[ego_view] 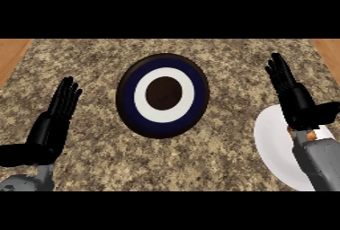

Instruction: Pick the croissant from the plate and place it in the plate

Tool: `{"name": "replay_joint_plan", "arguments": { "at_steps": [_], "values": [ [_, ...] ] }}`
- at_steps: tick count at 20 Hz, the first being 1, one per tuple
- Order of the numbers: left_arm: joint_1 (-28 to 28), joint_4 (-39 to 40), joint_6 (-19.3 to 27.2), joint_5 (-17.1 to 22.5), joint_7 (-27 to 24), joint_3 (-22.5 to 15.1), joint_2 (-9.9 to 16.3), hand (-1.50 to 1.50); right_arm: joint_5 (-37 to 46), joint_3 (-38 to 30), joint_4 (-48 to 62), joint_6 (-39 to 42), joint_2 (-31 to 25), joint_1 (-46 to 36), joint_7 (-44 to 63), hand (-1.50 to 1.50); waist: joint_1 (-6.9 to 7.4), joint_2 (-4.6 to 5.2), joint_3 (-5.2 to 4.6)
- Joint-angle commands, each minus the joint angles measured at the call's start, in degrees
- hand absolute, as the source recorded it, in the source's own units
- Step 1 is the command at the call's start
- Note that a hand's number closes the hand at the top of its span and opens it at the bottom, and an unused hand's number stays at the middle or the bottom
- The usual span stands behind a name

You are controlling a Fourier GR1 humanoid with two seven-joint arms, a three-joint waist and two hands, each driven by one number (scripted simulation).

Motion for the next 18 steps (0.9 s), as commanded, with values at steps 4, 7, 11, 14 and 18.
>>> {"name": "replay_joint_plan", "arguments": {
  "at_steps": [4,7,11,14,18],
  "values": [
    [-8.21,0.09,-2.15,-2.63,5.97,3.87,5.55,0.0,8.11,3.73,11.65,1.59,3.9,-10.77,-3.48,1.5,0.97,1.16,-0.38],
    [-6.91,0.21,-1.0,-3.8,5.6,1.96,4.47,0.0,24.46,8.55,15.22,-2.55,-12.77,-7.33,2.39,1.5,-0.89,1.53,-2.79],
    [-9.31,0.82,-3.24,-2.01,9.27,2.61,5.82,0.0,32.21,10.35,20.87,-22.37,-0.56,-6.0,9.54,1.5,0.33,1.27,-0.46],
    [-10.44,0.22,-3.07,-2.03,10.82,3.02,5.68,0.0,26.61,5.19,21.45,-30.39,8.81,-1.45,-1.66,-1.5,-0.15,1.08,-0.25],
    [-11.74,0.41,-3.51,-2.59,12.46,4.45,5.98,0.0,22.93,1.44,18.27,-31.08,10.8,1.11,-13.86,-1.5,-0.52,0.82,-0.34]
  ]
}}
